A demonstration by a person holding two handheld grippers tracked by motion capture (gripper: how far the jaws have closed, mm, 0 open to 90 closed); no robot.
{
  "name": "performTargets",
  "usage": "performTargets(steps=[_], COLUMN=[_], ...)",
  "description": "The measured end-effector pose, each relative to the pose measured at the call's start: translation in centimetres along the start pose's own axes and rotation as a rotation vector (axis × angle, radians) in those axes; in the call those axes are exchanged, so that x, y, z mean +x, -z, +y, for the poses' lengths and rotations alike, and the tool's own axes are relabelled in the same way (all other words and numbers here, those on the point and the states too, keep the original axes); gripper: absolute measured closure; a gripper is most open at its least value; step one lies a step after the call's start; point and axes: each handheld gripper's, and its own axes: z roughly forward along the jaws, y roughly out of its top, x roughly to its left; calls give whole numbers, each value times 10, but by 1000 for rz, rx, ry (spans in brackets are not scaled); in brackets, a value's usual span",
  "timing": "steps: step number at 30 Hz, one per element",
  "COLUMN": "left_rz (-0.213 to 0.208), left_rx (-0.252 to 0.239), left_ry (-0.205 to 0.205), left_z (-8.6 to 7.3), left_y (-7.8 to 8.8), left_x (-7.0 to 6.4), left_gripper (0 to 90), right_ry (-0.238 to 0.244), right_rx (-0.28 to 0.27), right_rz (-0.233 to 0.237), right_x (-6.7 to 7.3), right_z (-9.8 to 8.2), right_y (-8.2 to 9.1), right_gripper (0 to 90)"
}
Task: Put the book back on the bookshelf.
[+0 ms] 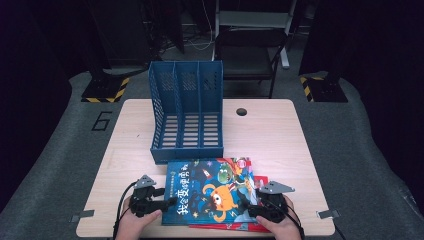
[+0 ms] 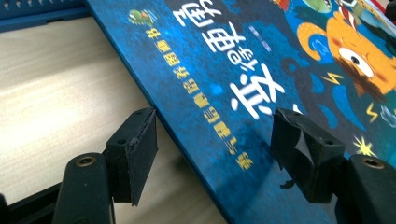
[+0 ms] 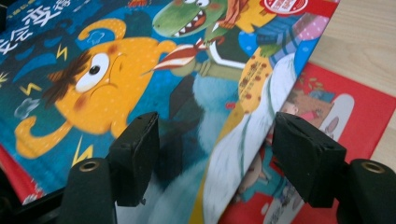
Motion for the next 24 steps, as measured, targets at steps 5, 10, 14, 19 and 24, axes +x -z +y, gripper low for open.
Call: performTargets(steps=[5,10,14,19,24], left_rz=[-20,-20,-35,-53,-78], left_rx=[13,24,26,31,59], left_ry=[27,25,44,70,70], left_z=[-6,-11,-15,-18,-20], left_y=[6,7,7,5,3], left_x=[-4,-7,-9,-12,-15], left_gripper=[336,335,298,269,229], right_ry=[-11,-12,-9,-2,-10], right_rx=[18,33,28,27,27], right_rz=[1,9,7,15,15], right_x=[3,7,10,14,14], right_z=[-5,-9,-11,-14,-14], right_y=[9,13,14,15,16], right_gripper=[330,334,335,343,346])
